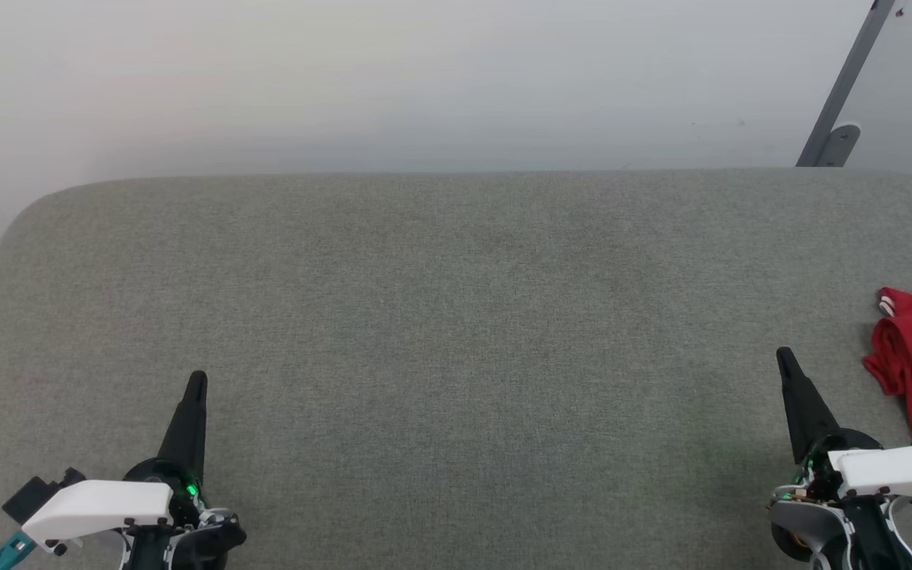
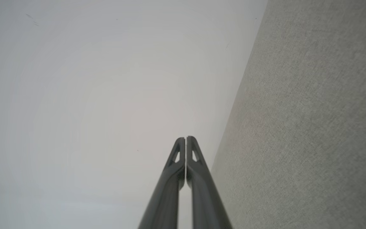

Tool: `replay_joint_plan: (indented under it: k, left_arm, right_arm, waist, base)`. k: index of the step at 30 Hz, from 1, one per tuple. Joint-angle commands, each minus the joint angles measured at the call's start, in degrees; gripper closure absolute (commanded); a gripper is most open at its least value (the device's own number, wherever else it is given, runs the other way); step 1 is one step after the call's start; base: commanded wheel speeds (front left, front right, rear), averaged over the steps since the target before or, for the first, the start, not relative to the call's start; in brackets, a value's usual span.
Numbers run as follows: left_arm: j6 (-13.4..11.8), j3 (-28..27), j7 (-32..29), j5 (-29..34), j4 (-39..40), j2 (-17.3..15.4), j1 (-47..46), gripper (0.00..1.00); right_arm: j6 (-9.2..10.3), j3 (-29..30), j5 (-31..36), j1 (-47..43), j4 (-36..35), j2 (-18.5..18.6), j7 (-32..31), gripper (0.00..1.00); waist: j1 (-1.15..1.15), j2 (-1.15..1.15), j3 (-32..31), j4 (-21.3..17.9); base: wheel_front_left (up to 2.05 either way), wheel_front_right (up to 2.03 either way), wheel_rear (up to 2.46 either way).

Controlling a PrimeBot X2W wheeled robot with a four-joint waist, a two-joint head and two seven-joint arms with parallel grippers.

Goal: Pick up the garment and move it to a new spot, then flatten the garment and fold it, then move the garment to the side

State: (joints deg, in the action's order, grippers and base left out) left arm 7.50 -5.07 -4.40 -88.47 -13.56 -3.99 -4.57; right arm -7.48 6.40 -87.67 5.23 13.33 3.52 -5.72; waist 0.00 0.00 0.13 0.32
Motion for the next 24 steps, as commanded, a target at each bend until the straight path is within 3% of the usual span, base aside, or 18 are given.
replay_joint_plan:
  k: [1,12,24]
  left_arm:
    - [0.0,-0.3,-0.4,-1.0,-0.1,0.0,-1.3,1.00]
    - [0.0,-0.8,-1.7,-4.9,-0.5,0.6,-2.1,1.00]
    - [0.0,-0.9,-1.7,-4.6,-0.5,0.7,-2.0,1.00]
  right_arm:
    - [-0.02,0.2,-1.1,0.6,0.1,-0.3,-0.4,1.00]
    - [-0.02,0.2,-5.1,1.3,0.9,-0.8,-1.0,1.00]
    - [-0.02,0.2,-4.8,1.2,0.9,-0.8,-0.9,1.00]
  waist:
    - [0.00,0.00,0.0,0.0]
    - [0.00,0.00,0.1,-0.3]
    - [0.00,0.00,0.1,-0.3]
  base:
    - [0.00,0.00,0.00]
    - [0.00,0.00,0.00]
    - [0.00,0.00,0.00]
